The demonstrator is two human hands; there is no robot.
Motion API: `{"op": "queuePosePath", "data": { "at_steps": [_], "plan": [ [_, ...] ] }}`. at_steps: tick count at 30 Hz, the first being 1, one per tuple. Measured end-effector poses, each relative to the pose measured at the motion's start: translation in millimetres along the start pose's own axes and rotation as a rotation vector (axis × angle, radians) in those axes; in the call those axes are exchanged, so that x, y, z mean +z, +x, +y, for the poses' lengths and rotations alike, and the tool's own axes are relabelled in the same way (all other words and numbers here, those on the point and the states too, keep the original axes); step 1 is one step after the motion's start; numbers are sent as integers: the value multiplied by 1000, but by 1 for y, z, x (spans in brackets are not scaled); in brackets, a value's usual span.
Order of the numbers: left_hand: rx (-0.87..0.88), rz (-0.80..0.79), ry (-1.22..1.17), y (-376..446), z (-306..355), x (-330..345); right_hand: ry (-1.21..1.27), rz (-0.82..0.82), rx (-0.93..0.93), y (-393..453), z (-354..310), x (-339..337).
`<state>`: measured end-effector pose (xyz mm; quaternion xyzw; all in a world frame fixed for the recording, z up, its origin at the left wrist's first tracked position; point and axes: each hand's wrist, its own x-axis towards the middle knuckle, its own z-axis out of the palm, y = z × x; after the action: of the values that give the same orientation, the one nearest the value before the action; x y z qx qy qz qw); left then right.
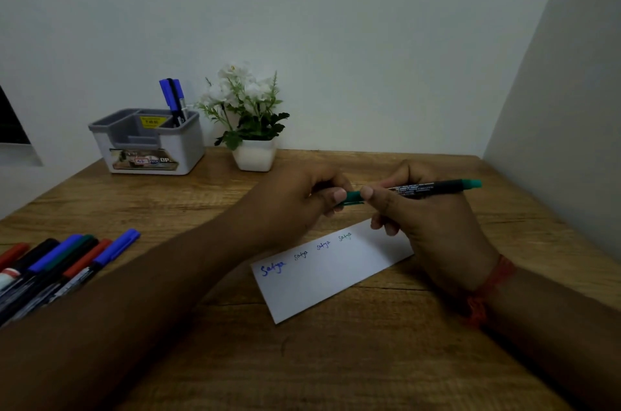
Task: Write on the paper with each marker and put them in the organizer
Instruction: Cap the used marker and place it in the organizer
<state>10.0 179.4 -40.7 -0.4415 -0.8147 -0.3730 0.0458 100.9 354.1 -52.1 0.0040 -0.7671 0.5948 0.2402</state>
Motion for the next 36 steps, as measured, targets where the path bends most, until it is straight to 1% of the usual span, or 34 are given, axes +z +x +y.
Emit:
{"op": "queuePosePath", "data": {
  "at_steps": [3,6,9,11,12,14,16,19,22,26,31,36],
  "plan": [
    [-15,20,-14,0,8,2,70,20,-32,-1,0,4],
    [-14,48,-40,-1,11,3,84,35,-46,1,-2,5],
    [11,75,-1,2,11,6,66,91,-9,4,-4,6],
    [72,123,151,4,4,8,111,130,48,7,-4,9],
    [83,142,267,4,1,5,131,140,73,7,-6,9],
    [60,167,530,3,-7,-5,198,118,136,6,-9,8],
    [10,188,724,4,-12,-18,285,60,215,5,-12,7],
    [-78,208,825,7,-18,-40,296,-16,287,7,-19,9],
    [-144,254,848,9,-26,-64,151,-123,286,10,-22,12],
    [-222,273,894,-6,-47,-100,-224,-237,150,16,-31,25],
    [-363,273,964,-46,-89,-146,-466,-238,-82,51,-53,66],
    [-461,292,982,-74,-127,-182,-579,-212,-261,100,-82,129]
  ]
}}
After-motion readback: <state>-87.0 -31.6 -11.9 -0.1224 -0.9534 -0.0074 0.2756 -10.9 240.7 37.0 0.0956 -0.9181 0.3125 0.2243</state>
